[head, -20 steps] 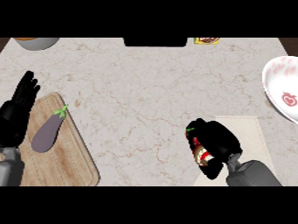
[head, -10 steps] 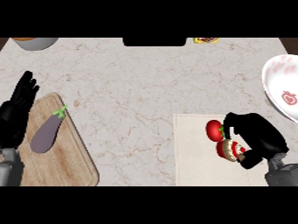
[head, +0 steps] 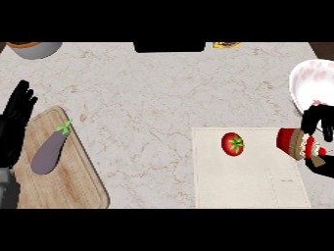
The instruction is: Pick the cupcake from the placemat and place it in the bowl
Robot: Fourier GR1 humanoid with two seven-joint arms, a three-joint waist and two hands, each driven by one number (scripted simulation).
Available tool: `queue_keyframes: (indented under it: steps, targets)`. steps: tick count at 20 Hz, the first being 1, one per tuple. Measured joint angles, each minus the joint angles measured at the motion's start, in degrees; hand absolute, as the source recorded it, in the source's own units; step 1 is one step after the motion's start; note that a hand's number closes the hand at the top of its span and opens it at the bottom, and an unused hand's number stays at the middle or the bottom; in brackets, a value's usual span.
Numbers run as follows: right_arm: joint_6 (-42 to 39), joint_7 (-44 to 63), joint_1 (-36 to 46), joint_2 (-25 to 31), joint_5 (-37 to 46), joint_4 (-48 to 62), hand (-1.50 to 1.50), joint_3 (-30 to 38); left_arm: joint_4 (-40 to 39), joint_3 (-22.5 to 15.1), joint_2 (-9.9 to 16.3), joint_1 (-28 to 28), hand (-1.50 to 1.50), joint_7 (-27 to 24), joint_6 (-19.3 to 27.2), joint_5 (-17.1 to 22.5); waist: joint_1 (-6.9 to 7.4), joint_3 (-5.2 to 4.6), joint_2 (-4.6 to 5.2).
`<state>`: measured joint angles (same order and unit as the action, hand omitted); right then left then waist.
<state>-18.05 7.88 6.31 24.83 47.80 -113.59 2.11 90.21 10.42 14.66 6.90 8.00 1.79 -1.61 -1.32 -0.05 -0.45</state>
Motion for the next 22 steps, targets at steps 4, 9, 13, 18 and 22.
queue_keyframes:
  steps: [4, 9, 13, 18, 22]
  targets:
    - [-3.2, 3.0, 1.6, 0.6, -7.3, -5.4, 1.50, 8.7, 0.0, -0.3, -0.2, 0.3, 0.00, 0.3, -0.1, -0.1, 0.31, 0.01, 0.12]
    - [-6.5, 6.1, 7.8, 3.2, -13.4, -2.0, 1.50, 16.9, -1.4, -1.1, -1.4, 1.3, 0.00, -0.9, 0.2, -0.9, 0.97, 0.02, 0.35]
    - [-6.0, 2.5, 10.5, 4.9, -16.1, 6.0, 1.50, 20.9, -0.1, -1.3, -1.6, 0.4, 0.00, -0.4, -0.3, -0.9, 1.39, 0.04, 0.44]
    - [-2.1, -5.4, 13.5, 6.3, -16.0, 19.9, 1.50, 22.6, -0.9, -0.9, -1.1, 1.7, 0.00, -0.3, -1.1, -0.7, 1.80, 0.06, 0.60]
    - [2.6, -11.8, 18.4, 7.6, -13.7, 33.2, 1.50, 21.7, -1.0, -0.9, -1.1, 2.6, 0.00, 0.3, -1.1, -0.8, 2.15, 0.08, 0.70]
